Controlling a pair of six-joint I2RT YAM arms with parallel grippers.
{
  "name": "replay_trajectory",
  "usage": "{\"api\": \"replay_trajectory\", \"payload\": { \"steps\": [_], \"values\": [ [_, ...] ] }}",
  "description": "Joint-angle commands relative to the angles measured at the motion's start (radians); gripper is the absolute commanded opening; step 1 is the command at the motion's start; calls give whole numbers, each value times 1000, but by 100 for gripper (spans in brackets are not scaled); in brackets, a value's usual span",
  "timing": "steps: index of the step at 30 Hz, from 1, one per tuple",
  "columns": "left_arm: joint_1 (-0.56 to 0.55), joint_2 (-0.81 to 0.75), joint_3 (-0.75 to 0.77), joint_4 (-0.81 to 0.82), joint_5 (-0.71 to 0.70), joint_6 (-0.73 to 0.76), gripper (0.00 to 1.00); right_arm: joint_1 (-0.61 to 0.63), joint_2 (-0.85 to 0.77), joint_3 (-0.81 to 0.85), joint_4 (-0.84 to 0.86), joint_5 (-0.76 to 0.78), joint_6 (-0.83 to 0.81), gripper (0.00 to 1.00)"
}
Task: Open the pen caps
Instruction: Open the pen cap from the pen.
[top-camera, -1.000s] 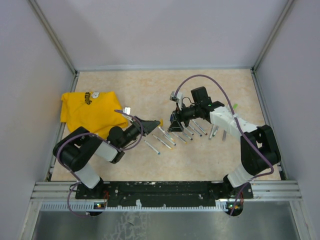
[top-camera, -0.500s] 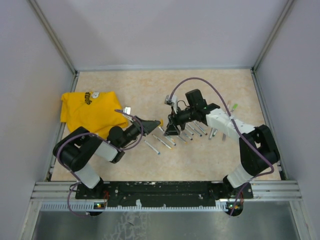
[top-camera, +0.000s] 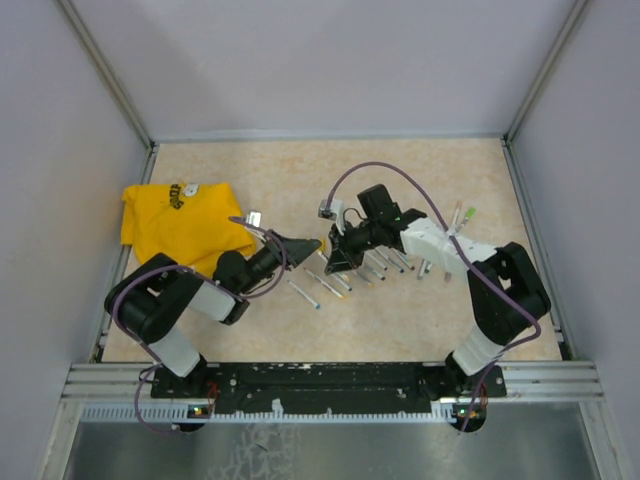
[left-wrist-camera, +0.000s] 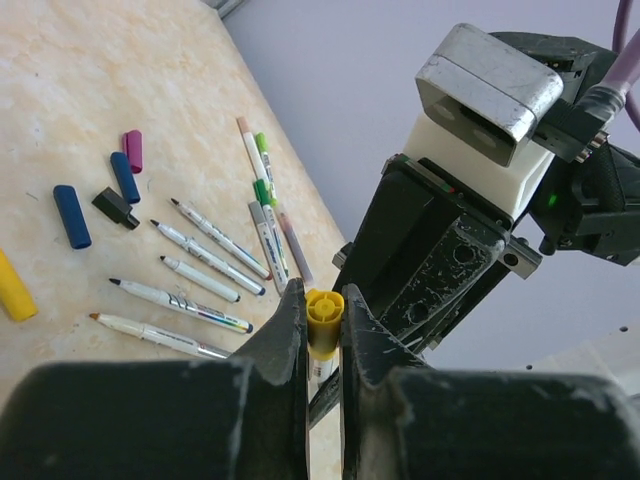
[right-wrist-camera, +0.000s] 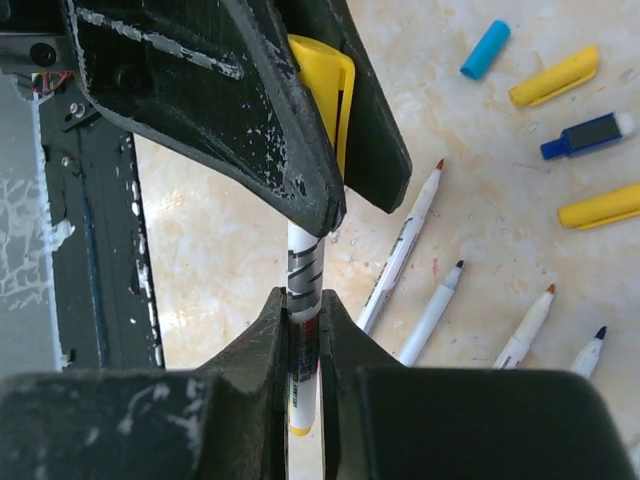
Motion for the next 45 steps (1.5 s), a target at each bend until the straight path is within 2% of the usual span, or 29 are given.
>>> {"api": "replay_trajectory", "payload": {
  "steps": [1, 8, 13, 18, 22, 28, 35, 45],
  "values": [
    [81, -57, 46, 156, -55, -3, 0, 17, -4, 55, -43, -56, -60, 0],
    [231, -165, 64, 35, -125, 4, 0, 18, 5, 68, -88, -88, -105, 0],
    [277, -258, 53, -38, -122, 22, 0, 16, -3, 84, -118, -62, -135, 0],
    [280, -363, -25, -119, -61, 73, 0, -44, -23, 111, -157, 213, -174, 0],
    [280, -433, -103, -171, -17, 92, 0, -186, -24, 119, -167, 415, -160, 0],
    [280, -516, -169, -223, 27, 109, 0, -313, -12, 108, -176, 590, -141, 0],
    [280, -563, -194, -273, 81, 123, 0, -365, 38, 113, -154, 666, -106, 0],
    [280, -548, -192, -283, 130, 118, 0, -379, 126, 116, -153, 658, -95, 0]
  ]
}}
